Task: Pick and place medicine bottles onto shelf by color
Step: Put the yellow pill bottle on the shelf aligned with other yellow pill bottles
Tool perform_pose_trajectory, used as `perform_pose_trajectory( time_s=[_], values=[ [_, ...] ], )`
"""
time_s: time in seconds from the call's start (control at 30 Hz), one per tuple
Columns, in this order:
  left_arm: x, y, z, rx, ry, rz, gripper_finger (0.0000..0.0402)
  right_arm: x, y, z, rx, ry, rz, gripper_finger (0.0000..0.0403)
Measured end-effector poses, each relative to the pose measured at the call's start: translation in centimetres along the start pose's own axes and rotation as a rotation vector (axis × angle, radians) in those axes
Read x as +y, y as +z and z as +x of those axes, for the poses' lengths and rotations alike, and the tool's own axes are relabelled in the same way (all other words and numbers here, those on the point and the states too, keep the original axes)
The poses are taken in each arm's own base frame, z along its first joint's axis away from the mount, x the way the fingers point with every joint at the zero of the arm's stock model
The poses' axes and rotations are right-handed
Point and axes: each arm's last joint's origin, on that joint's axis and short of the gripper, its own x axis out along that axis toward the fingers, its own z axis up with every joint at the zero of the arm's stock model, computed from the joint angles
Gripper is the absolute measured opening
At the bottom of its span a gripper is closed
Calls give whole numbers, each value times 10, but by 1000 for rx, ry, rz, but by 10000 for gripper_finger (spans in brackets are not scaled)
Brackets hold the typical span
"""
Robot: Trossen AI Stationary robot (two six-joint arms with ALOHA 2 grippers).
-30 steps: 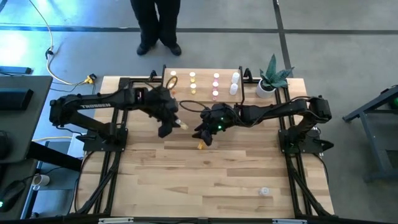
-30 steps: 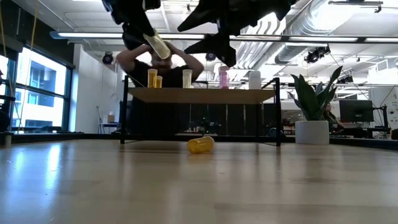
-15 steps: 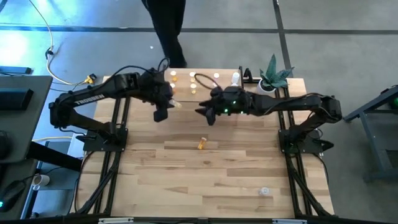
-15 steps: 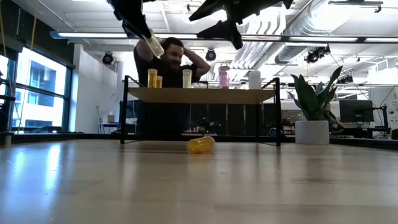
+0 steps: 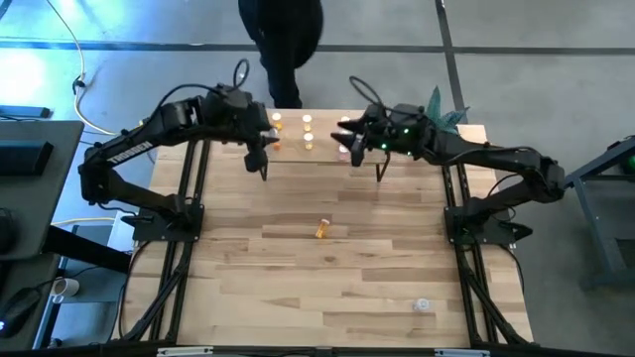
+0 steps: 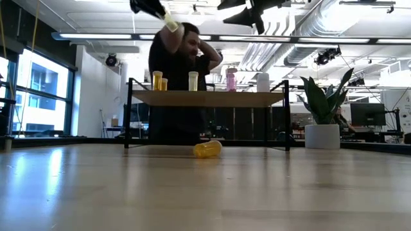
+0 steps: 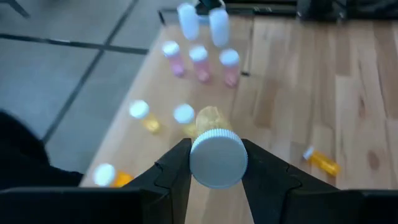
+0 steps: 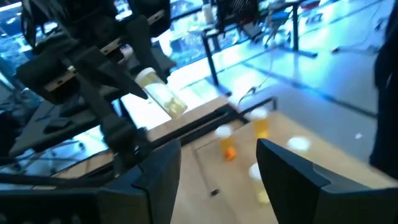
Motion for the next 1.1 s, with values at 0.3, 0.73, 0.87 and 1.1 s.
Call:
perform_pose_trajectory(
  time_s=[0.3, 0.73, 0.87, 1.1],
  values=[
    [17, 30, -1, -60, 45, -28, 115, -24, 16, -15, -59, -79, -15, 200],
    [8, 32, 63, 113, -27, -42, 115, -50, 16, -18, -8, -181, 3, 200],
    [1, 29, 84, 183, -51, -30, 115, -56, 16, -19, -2, -200, -5, 200],
    [-5, 22, 111, 283, -74, -27, 115, -63, 17, -20, 1, -220, -16, 200]
  ],
)
